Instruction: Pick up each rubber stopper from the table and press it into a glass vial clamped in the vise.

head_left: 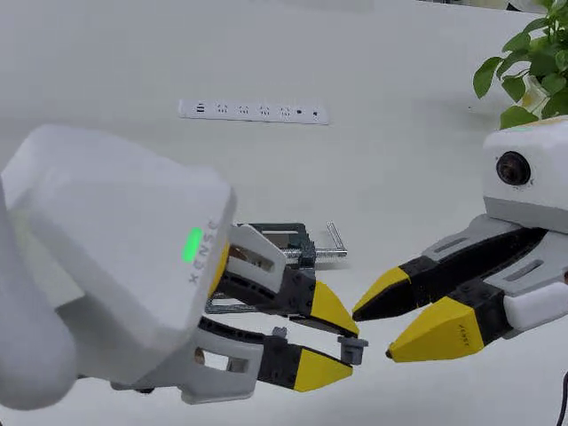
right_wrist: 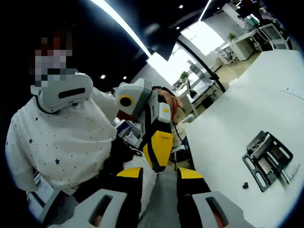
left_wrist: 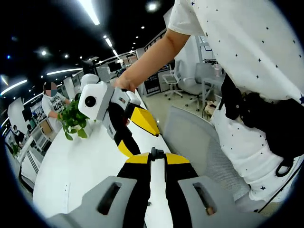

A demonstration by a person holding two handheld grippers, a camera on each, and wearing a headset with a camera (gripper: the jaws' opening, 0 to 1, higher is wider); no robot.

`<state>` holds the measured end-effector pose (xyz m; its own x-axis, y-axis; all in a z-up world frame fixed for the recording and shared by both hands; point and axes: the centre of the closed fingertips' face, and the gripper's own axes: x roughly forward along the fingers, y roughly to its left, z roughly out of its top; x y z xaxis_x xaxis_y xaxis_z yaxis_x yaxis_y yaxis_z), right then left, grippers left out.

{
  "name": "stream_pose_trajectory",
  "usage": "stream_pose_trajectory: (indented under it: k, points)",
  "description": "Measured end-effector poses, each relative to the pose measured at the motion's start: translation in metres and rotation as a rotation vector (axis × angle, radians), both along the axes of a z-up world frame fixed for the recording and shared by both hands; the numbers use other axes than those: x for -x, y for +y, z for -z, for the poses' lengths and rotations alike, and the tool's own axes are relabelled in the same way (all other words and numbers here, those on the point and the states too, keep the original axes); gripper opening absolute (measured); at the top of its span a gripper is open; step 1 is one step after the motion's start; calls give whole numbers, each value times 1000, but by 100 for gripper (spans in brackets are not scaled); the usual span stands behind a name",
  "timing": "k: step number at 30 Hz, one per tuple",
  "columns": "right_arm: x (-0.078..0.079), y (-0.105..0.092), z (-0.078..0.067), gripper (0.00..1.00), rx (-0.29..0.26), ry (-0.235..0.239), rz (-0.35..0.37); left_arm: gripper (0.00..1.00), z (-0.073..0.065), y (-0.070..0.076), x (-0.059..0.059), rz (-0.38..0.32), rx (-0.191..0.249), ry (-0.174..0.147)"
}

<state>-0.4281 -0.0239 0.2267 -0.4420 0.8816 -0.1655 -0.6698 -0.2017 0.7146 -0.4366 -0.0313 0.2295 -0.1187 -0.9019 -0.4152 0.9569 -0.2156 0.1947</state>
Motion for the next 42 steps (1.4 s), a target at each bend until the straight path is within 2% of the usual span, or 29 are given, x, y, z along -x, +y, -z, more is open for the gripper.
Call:
stream_pose_trajectory:
  k: [2,5,9,13,19,22,25,30,42]
  points:
    - [1,-1,-4,19,-7,16,-22,6,-4,0,4,23,0,7]
    - [5,1,-10,16,-19,17,-50,6,-10,0,8,53,4,8]
    - [10,-1,-13,17,-24,22,-101,6,-18,-1,11,76,14,15]
    - [19,0,-24,17,-57,59,-169,6,-26,-3,16,106,29,26]
    - [27,3,-29,13,-66,65,-249,6,-34,-6,24,154,33,19]
    - [30,3,-35,12,-84,77,-279,6,-38,-7,28,174,40,28]
    - [35,3,-42,13,-100,87,-315,6,-39,-7,30,191,37,27]
    - [39,3,-41,13,-91,79,-358,6,-44,-9,33,216,40,35]
    - [41,2,-44,10,-100,68,-404,6,-43,-7,38,266,19,44]
